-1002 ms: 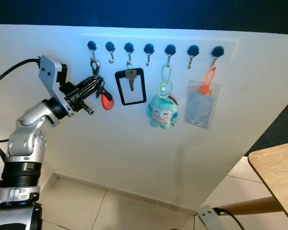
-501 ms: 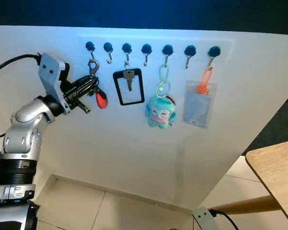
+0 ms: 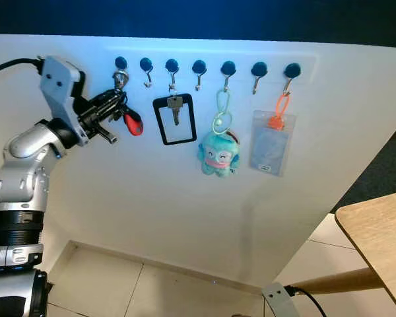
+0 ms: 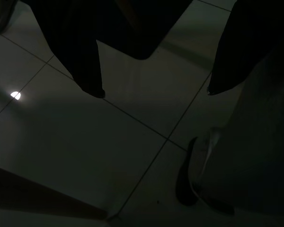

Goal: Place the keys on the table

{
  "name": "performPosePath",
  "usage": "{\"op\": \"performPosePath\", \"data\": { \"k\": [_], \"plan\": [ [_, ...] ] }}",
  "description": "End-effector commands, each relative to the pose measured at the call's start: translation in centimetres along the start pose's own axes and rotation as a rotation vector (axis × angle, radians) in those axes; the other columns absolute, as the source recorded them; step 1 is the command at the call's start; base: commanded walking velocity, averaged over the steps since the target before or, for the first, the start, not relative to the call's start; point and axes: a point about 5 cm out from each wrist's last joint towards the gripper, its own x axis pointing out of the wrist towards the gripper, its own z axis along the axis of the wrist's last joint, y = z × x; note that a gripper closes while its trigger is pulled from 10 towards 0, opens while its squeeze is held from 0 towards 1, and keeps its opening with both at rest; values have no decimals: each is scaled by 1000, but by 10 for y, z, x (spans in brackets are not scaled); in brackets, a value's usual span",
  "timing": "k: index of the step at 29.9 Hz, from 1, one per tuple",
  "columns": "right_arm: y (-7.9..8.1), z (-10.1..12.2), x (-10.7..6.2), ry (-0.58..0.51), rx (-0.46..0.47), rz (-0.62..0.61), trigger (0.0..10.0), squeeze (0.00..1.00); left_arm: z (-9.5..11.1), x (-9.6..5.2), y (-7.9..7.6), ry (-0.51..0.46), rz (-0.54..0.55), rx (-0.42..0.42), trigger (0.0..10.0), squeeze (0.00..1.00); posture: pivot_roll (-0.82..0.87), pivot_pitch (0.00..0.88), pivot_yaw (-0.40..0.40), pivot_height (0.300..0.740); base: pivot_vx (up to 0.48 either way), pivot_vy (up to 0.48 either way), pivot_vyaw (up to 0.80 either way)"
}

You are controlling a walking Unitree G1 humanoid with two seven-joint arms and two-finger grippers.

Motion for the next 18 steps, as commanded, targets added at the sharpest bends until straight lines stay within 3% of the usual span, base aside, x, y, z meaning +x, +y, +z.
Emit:
{"op": "performPosePath", "data": {
  "k": [1, 9, 10, 12, 14, 18],
  "plan": [
    [25, 5, 0, -13, -3, 77, 10000, 0, 8, -9, 2, -2, -35, 16, 10000, 0, -88, 57, 87, 740, 0, 0, 0],
    [22, 6, 0, -13, -5, 73, 10000, 0, 12, -23, 0, 8, -93, 7, 10000, 0, -88, 57, 87, 740, 0, 0, 0],
    [18, 4, 0, -11, -5, 69, 10000, 0, 10, -34, -7, 7, -178, -20, 10000, 0, -85, 60, 88, 740, 0, 0, 0],
    [16, 4, 0, -10, -4, 67, 10000, 0, 8, -39, -11, 8, -212, -27, 10000, 0, -85, 60, 88, 740, 0, 0, 0],
    [15, 2, 0, -8, -4, 66, 10000, 0, 1, -48, -18, 29, -274, -62, 10000, 0, -85, 60, 88, 740, 0, 0, 0],
    [12, 1, 0, -5, -6, 66, 10000, 0, -18, -58, -21, 94, -277, -108, 10000, 0, -82, 64, 87, 740, 0, 0, 0]
  ]
}}
